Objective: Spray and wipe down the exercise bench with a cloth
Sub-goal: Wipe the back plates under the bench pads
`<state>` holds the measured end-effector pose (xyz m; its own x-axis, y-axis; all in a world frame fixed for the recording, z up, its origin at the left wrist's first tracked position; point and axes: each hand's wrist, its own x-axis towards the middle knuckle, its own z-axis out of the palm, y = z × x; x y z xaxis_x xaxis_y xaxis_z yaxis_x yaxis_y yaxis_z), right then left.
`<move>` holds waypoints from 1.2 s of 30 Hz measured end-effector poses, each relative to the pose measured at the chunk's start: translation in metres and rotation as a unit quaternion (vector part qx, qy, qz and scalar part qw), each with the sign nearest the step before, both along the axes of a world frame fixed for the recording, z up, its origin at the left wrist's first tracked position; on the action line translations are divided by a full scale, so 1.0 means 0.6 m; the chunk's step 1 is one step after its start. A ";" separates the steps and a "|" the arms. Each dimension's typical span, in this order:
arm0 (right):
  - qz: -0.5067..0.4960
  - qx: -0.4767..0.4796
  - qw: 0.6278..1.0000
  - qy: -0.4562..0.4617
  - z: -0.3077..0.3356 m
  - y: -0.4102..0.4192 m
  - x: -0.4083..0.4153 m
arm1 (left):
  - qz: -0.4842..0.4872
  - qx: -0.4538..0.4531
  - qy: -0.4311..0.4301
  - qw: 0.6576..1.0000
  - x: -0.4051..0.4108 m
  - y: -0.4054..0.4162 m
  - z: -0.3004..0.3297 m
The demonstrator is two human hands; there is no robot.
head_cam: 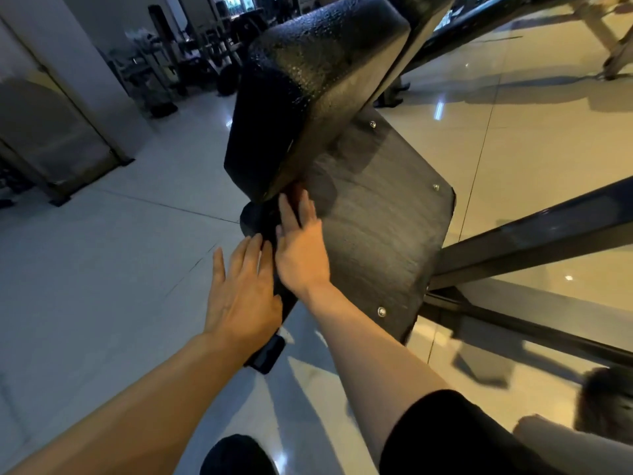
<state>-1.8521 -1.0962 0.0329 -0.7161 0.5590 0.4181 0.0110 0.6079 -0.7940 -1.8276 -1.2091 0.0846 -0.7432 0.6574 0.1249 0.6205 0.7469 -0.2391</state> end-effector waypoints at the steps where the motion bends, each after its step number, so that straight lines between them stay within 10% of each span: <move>1: -0.026 -0.009 1.000 -0.013 -0.016 0.013 0.017 | -0.001 -0.011 -0.002 1.000 0.004 0.001 -0.003; 8: -0.254 -0.263 0.916 -0.164 -0.179 0.094 0.168 | -0.031 -0.053 -0.028 0.998 0.021 0.012 -0.022; 17: -0.003 -0.023 1.000 -0.010 -0.032 -0.043 0.065 | -0.018 -0.004 -0.004 1.000 0.022 0.001 -0.014; 28: -0.274 -0.279 0.906 -0.160 -0.171 0.083 0.182 | -0.075 -0.098 -0.054 0.991 0.054 0.053 -0.034; 36: -0.017 -0.025 0.999 -0.024 -0.033 0.037 0.048 | -0.046 -0.019 0.000 0.999 0.023 0.065 -0.017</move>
